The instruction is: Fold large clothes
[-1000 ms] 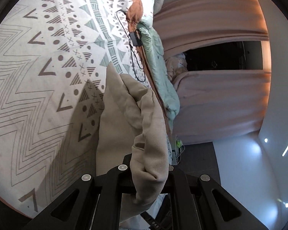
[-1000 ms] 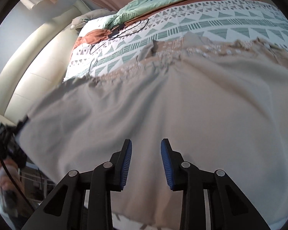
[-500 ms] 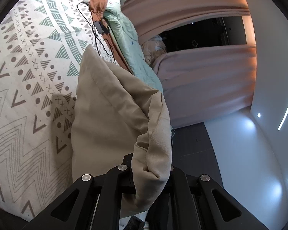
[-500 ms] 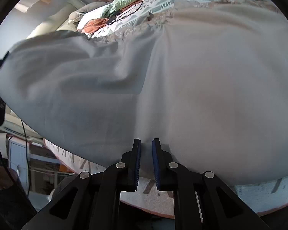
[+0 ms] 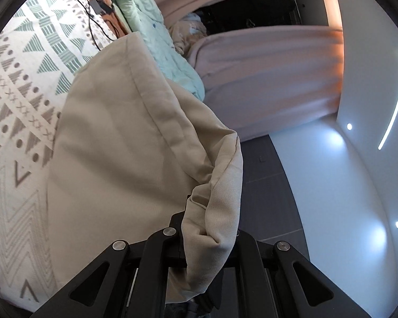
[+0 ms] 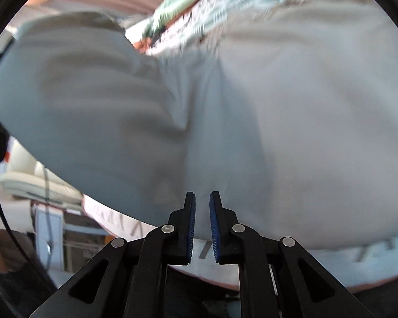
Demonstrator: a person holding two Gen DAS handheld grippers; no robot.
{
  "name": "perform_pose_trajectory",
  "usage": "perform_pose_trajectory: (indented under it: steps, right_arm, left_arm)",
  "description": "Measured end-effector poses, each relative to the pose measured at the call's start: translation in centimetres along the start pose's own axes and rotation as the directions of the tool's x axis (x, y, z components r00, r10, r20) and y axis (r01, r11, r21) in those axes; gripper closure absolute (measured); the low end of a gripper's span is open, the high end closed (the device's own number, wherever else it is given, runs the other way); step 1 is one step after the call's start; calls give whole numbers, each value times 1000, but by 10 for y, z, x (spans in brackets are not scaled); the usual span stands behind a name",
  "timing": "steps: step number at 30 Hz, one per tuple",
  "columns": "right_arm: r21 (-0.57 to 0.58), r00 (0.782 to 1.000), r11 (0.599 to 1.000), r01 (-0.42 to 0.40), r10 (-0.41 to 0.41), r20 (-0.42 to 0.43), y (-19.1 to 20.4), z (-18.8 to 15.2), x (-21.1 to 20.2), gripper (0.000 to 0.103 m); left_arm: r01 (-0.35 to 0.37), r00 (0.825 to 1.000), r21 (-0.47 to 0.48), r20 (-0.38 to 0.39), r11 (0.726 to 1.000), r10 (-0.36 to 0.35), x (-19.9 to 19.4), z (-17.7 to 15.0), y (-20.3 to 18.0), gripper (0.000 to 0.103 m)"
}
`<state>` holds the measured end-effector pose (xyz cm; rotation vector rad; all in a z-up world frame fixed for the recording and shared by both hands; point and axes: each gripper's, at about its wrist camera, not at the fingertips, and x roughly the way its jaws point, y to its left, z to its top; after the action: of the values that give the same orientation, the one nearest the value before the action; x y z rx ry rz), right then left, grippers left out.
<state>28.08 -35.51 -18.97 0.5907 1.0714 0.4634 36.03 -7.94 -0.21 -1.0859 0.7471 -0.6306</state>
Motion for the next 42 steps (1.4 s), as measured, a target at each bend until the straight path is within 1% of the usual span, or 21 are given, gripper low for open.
perform_pose_trajectory:
  steps: [2, 5, 6, 8, 9, 11, 15, 18, 23, 26, 27, 28, 29, 30, 31, 32, 33, 35, 38, 40, 42]
  right_arm:
    - [16, 998, 1000, -4, 3, 57, -8, 5, -27, 90]
    - [56, 988, 998, -19, 10, 151, -25, 12, -72, 88]
    - [70, 983, 997, -21, 8, 184, -33, 14, -87, 87]
    - [98, 971, 995, -19, -5, 241, -49, 15, -114, 78]
    - [116, 963, 993, -15, -17, 269, -59, 15, -128, 76]
    - [149, 951, 989, -9, -38, 307, -75, 12, -146, 75]
    - [230, 936, 973, -7, -75, 344, -110, -1, -175, 75]
    - [279, 930, 960, -2, -100, 354, -135, -10, -189, 75]
    - [329, 920, 944, 3, -131, 368, -163, -24, -211, 75]
    - [349, 917, 937, 1, -141, 374, -177, -28, -220, 75]
    - [353, 916, 936, -1, -141, 376, -181, -29, -222, 75]
    - [357, 915, 934, -2, -142, 376, -183, -27, -222, 75]
    - [359, 916, 933, -5, -140, 377, -186, -27, -222, 74]
    - [361, 917, 933, -11, -134, 377, -189, -26, -222, 72]
    - [362, 918, 932, -18, -128, 376, -190, -26, -221, 58]
    - [363, 918, 931, -24, -124, 377, -191, -27, -222, 44]
    - [361, 916, 932, -30, -119, 382, -191, -29, -222, 40]
    - [357, 915, 933, -44, -106, 390, -193, -28, -221, 38]
    - [350, 914, 934, -75, -76, 398, -192, -26, -219, 38]
    - [337, 913, 938, -80, -67, 402, -188, -23, -218, 38]
    - [320, 915, 944, -84, -54, 400, -183, -19, -215, 38]
  left_arm:
    - [3, 1000, 9, -24, 1000, -3, 13, -7, -7, 96]
    - [3, 998, 18, -62, 1000, -1, 38, -17, -15, 96]
    - [3, 997, 20, -75, 1000, -1, 45, -21, -17, 96]
    - [2, 995, 22, -104, 1000, 0, 64, -29, -20, 96]
    - [1, 993, 23, -121, 1000, 2, 73, -33, -21, 96]
    - [0, 988, 23, -156, 1000, 3, 93, -43, -24, 96]
    - [-9, 971, 21, -238, 1000, 14, 139, -67, -28, 96]
    - [-17, 958, 26, -287, 1000, 23, 170, -87, -31, 96]
    - [-25, 933, 57, -356, 998, 43, 206, -124, -37, 96]
    - [-33, 911, 95, -407, 995, 69, 220, -148, -36, 96]
    - [-51, 895, 108, -436, 993, 93, 226, -156, -34, 96]
    - [-85, 873, 132, -467, 988, 138, 233, -163, -32, 95]
    - [-108, 854, 157, -490, 982, 172, 237, -167, -30, 90]
    - [-113, 838, 171, -512, 979, 187, 241, -170, -27, 78]
    - [-106, 827, 171, -533, 980, 183, 243, -174, -24, 70]
    - [-98, 821, 161, -545, 982, 171, 243, -175, -20, 53]
    - [-86, 825, 150, -543, 985, 155, 240, -173, -17, 45]
    - [-83, 842, 171, -515, 982, 161, 226, -166, -16, 44]
    - [-111, 872, 178, -455, 978, 181, 196, -152, -10, 44]
    - [-143, 890, 187, -406, 972, 209, 172, -137, -3, 44]
    - [-194, 901, 209, -347, 958, 259, 148, -124, 4, 44]
